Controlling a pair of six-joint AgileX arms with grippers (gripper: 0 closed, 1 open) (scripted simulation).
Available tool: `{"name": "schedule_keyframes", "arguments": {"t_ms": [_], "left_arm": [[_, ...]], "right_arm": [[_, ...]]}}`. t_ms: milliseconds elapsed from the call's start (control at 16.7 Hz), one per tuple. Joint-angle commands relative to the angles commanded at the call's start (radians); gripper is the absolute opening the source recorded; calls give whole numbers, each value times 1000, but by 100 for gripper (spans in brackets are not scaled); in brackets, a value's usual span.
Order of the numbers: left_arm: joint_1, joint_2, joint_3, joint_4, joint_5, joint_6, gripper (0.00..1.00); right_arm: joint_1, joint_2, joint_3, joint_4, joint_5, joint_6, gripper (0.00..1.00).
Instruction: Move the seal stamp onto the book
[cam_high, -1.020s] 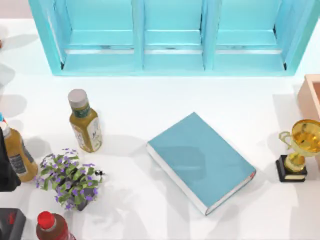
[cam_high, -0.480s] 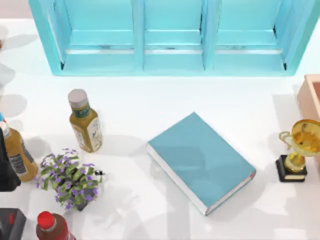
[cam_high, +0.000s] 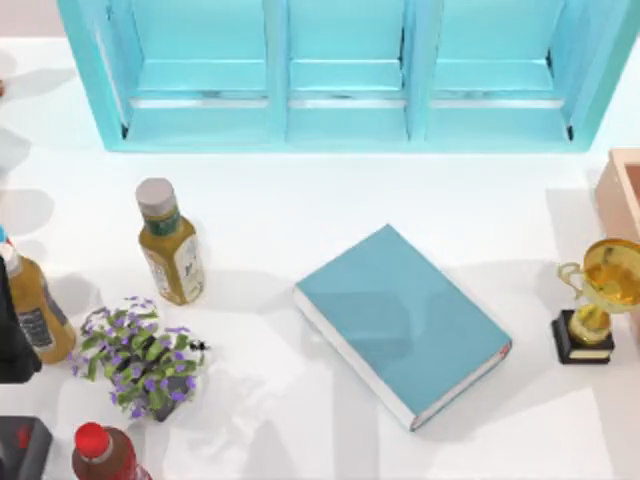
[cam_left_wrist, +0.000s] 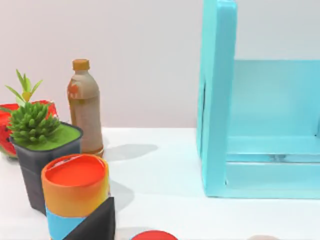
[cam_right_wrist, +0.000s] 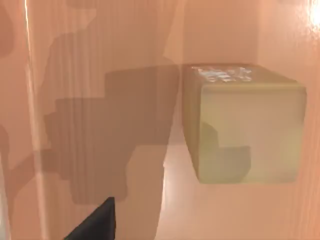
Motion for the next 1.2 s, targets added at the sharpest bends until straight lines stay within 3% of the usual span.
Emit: {"name": "schedule_keyframes", "arguments": {"t_ms": [240,660,1200], "left_arm": [[0,0,0,0,0,0,100],[0,0,0,0,0,0,100],[0,0,0,0,0,0,100]], "right_arm": [[-20,131,110,-90,0,-20,100],[-18,144,117,-96,0,-21,100],[-19,230,-135,247,0,-18,100]]}}
